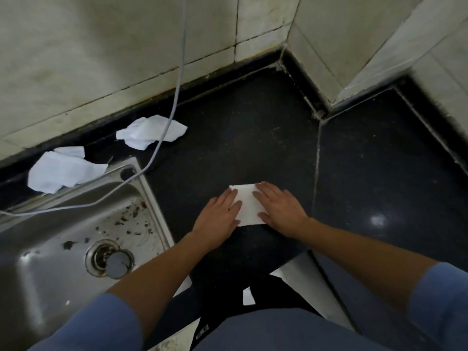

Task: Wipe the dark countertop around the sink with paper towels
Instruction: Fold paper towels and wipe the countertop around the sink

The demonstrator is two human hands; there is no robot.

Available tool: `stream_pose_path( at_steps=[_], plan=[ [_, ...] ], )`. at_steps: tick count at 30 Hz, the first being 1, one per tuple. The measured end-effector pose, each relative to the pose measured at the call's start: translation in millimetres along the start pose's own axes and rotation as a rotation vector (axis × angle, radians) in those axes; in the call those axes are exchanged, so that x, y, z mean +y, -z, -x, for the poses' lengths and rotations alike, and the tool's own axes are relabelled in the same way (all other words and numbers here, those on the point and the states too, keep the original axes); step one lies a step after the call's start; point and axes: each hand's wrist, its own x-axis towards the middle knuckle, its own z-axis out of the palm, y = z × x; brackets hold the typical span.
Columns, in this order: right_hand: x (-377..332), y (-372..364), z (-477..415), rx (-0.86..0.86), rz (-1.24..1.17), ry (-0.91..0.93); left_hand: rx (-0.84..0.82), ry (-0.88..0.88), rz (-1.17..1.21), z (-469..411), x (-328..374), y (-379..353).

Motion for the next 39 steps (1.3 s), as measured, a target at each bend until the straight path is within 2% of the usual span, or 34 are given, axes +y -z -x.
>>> stream_pose_path(
  at_steps=[2, 8, 15, 20, 23, 25, 28, 32, 39],
  plan=[
    [6.2, -7.0, -0.2, -0.15, 0.083, -0.019, -0.09, 0.03, -0.037, -8.3, -1.6, -3.0],
    [12.8, -9.8, 1.7, -0.187, 0.119, -0.01, -0.121, 0.029, -0.03, -8.5, -10.0, -5.2],
    [-1.8, 25.5, -43.7, -0.026, 0.036, -0.01, 0.049, 0.205, 0.112, 23.7, -11.8, 2.7],
    [-20.5, 29.1, -81.3, -0.241, 0.031, -0.082, 0.073, 0.376, 0.113, 58.1, -15.6, -1.3],
    [-23.2, 32.0, -83.2, -0.298, -0.001, -0.067, 0.094, 0.441, 0.14, 80.4, -15.6, -8.2],
    [-20.5, 33.5, -80.4, -0.321, -0.111, -0.065, 0.092, 0.476, 0.163, 91.6, -15.8, -10.8],
    [-11.8, 40.6, -69.3, -0.262, -0.226, -0.034, 0.096, 0.505, 0.165, 96.5, -12.8, -4.1],
    [1.9, 62.8, -40.3, -0.09, -0.206, 0.005, 0.109, 0.487, 0.125, 76.9, -11.0, 20.2],
    [28.0, 93.3, 37.4, 0.149, -0.083, -0.138, 0.154, 0.178, 0.046, 23.2, 3.4, 68.9]
  ],
)
